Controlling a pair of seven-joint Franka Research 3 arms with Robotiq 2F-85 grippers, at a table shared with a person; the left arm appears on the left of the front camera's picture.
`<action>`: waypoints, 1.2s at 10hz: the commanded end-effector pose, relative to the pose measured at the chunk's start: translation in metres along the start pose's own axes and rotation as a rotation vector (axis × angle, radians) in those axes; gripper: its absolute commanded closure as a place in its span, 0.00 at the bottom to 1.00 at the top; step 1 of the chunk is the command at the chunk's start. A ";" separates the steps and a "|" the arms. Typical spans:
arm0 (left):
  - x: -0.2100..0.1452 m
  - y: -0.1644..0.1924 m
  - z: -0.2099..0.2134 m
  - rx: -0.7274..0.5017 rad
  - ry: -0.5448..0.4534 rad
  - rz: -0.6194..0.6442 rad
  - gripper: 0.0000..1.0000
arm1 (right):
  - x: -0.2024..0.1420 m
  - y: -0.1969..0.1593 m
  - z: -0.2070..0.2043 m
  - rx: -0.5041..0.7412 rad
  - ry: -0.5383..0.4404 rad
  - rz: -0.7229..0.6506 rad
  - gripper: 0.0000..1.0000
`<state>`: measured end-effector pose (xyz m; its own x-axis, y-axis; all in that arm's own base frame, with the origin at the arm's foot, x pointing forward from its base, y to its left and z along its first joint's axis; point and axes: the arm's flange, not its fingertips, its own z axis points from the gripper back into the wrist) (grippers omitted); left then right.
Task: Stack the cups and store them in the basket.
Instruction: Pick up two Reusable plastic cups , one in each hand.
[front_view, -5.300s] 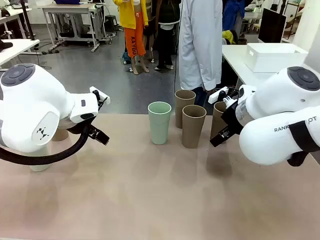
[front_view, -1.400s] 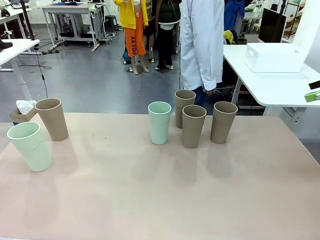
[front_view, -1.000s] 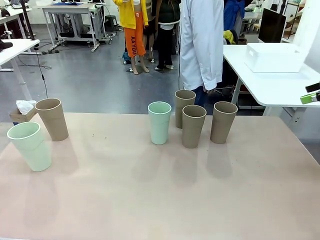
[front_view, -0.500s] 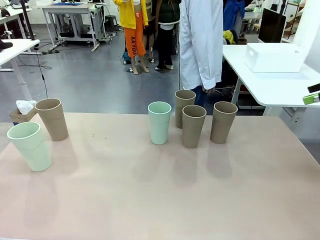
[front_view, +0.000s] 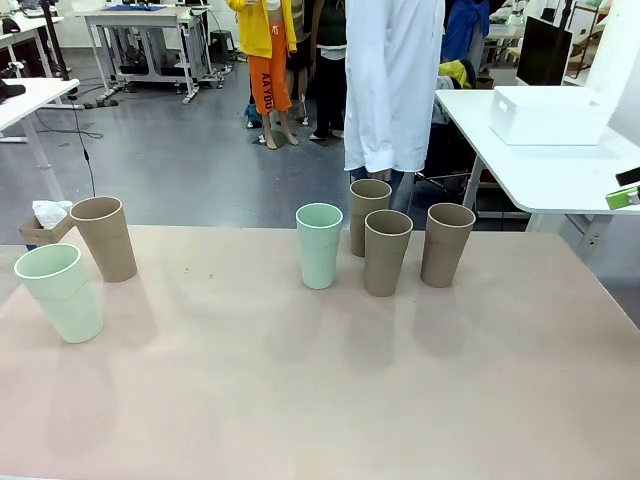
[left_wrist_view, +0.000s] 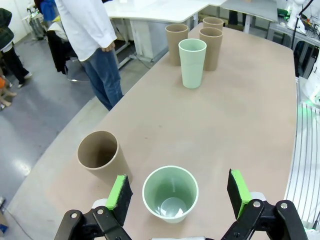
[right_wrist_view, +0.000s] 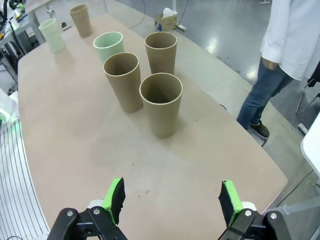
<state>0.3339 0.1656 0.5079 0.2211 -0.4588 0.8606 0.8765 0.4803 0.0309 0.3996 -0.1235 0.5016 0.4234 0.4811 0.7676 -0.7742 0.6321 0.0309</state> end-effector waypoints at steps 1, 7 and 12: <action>0.000 0.001 0.001 -0.003 -0.019 -0.014 0.00 | 0.000 -0.003 -0.001 0.005 -0.033 0.022 0.00; 0.000 0.001 0.001 -0.003 -0.019 -0.014 0.00 | 0.000 -0.003 -0.001 0.005 -0.033 0.022 0.00; 0.000 0.001 0.001 -0.003 -0.019 -0.014 0.00 | 0.000 -0.003 -0.001 0.005 -0.033 0.022 0.00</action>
<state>0.3339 0.1656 0.5079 0.2212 -0.4588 0.8606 0.8765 0.4803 0.0308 0.3994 -0.1235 0.5016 0.4229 0.4812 0.7678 -0.7748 0.6314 0.0310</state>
